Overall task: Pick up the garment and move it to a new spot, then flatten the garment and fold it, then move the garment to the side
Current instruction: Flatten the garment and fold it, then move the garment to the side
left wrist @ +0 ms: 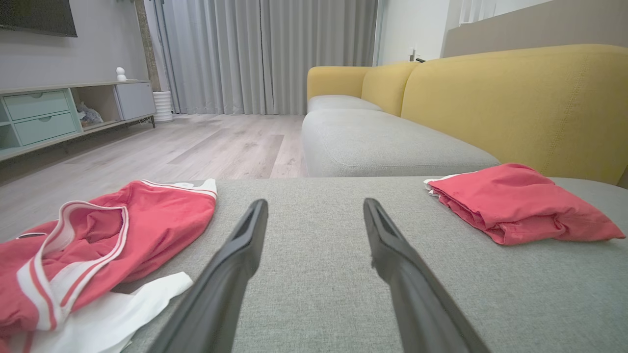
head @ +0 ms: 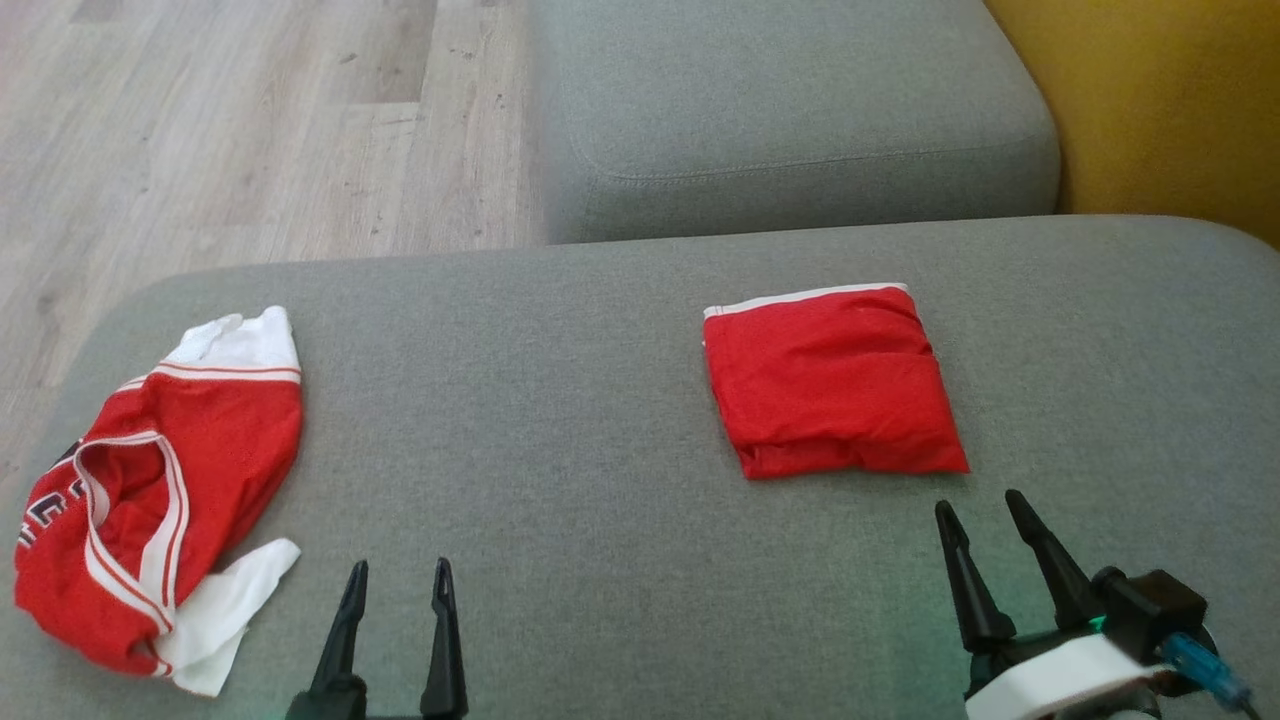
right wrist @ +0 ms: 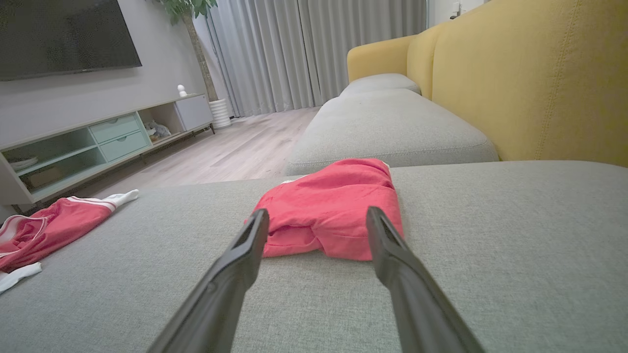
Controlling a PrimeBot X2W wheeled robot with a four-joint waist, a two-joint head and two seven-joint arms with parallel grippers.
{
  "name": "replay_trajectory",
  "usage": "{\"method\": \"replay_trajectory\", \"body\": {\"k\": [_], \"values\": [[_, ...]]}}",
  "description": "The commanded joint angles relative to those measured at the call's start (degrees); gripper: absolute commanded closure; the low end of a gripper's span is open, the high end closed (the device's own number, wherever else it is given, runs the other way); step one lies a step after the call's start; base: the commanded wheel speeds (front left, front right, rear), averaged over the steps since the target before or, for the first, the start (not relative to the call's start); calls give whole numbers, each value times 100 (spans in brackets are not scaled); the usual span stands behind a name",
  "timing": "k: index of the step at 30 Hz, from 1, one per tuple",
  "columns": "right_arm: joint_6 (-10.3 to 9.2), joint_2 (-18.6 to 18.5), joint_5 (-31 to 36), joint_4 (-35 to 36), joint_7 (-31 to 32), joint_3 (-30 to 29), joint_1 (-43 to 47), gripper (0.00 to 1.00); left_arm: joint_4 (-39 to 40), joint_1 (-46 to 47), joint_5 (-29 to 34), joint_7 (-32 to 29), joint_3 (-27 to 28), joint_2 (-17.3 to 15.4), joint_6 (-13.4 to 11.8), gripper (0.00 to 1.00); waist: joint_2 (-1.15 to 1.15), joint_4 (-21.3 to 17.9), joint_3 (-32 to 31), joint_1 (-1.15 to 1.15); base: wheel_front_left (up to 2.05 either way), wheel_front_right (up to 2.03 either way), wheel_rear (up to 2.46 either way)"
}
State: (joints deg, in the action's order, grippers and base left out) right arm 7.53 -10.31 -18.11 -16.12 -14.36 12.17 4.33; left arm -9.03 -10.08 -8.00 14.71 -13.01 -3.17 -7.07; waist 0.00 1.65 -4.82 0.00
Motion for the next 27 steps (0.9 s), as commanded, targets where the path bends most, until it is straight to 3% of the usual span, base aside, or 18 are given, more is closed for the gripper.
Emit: {"method": "replay_trajectory", "body": {"k": [1, 19, 27], "values": [[-4, -31, 46, 171, -63, 62, -134, 0, 153, 192, -18, 29, 164, 29, -19, 0, 0, -3, -1, 0, 0, 0, 0], [-4, 35, 112, 29, -63, -88, -107, 0, 163, 249, -15, 29, 119, 29, 5, 0, 0, 55, 53, 0, 0, 0, 0], [-4, -5, 36, -474, -63, 10, -492, 0, 283, 329, -29, 29, 49, 29, -55, 0, 0, 100, 304, 0, 0, 0, 0]]}}
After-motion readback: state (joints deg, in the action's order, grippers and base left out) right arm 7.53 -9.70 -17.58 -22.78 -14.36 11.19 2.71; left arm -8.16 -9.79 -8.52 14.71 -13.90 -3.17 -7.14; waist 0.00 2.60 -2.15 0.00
